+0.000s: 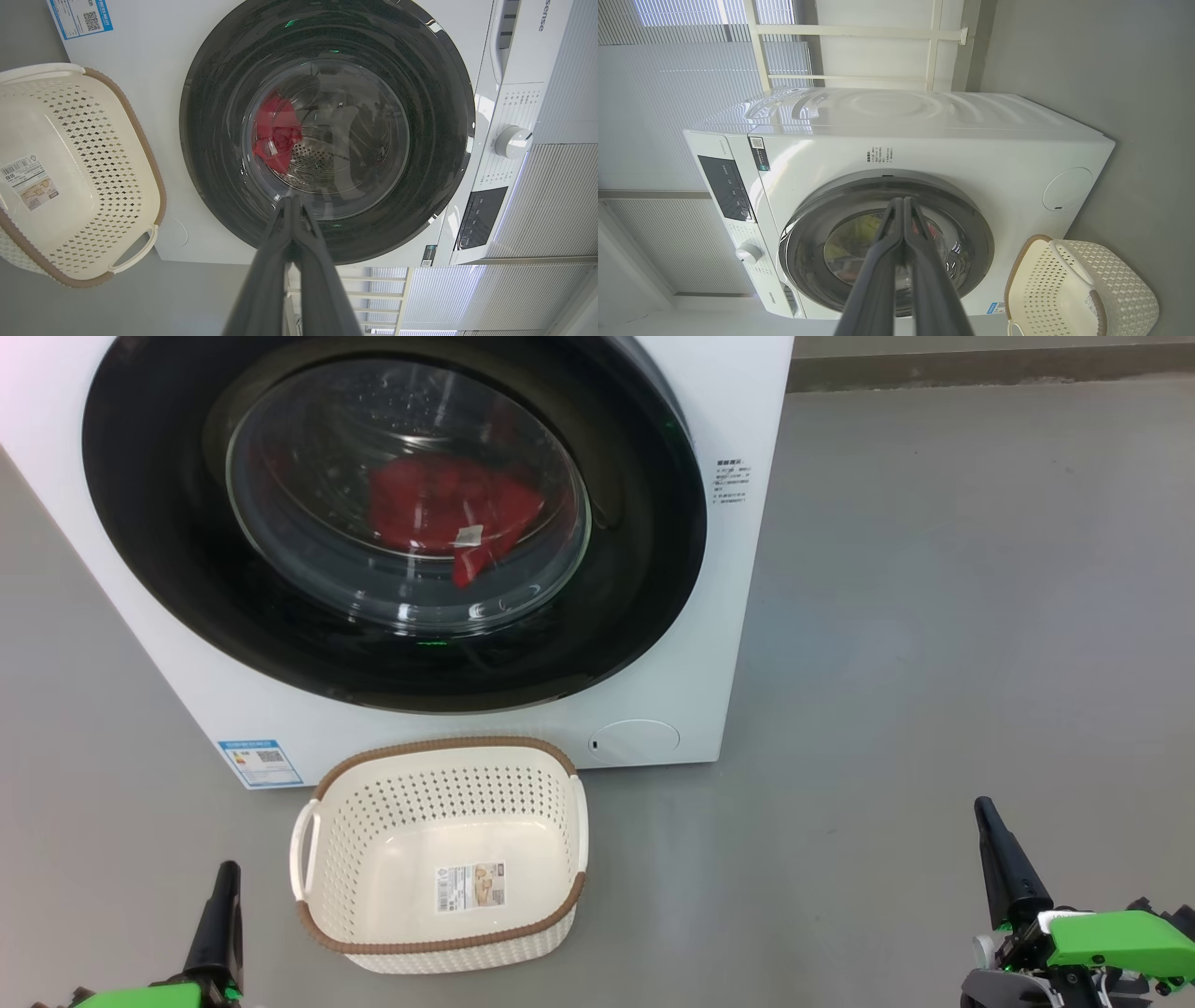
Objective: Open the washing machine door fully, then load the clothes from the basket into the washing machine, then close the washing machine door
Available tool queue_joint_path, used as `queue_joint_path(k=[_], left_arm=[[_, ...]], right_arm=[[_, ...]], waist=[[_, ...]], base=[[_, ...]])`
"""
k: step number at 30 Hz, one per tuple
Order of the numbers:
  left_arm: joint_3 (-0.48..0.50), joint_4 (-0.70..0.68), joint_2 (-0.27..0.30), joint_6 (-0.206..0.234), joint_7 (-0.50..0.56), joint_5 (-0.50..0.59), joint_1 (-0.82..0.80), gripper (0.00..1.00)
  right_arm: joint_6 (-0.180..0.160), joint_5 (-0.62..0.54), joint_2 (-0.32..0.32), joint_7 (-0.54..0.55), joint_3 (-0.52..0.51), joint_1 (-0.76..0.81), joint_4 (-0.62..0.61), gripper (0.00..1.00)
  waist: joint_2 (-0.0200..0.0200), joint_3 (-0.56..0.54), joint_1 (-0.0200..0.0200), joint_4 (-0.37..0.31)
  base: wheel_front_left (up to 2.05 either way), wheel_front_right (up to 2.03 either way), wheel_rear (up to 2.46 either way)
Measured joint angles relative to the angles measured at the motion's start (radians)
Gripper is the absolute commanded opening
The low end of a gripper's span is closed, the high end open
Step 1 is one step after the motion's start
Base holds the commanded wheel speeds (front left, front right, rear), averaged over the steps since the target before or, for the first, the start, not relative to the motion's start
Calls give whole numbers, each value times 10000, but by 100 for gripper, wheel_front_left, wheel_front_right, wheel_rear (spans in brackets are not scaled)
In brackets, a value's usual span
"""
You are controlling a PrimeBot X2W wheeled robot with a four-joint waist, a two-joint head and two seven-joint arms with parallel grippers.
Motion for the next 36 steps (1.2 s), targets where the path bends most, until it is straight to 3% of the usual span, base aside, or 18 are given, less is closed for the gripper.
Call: queue_joint_path(k=[36], left_arm=[[13,2,-4,0,2,0,0,0]], right_arm=[[0,-4,31,73,-82,0,0,0]], waist=[[0,0,0,0]], base=[[0,0,0]])
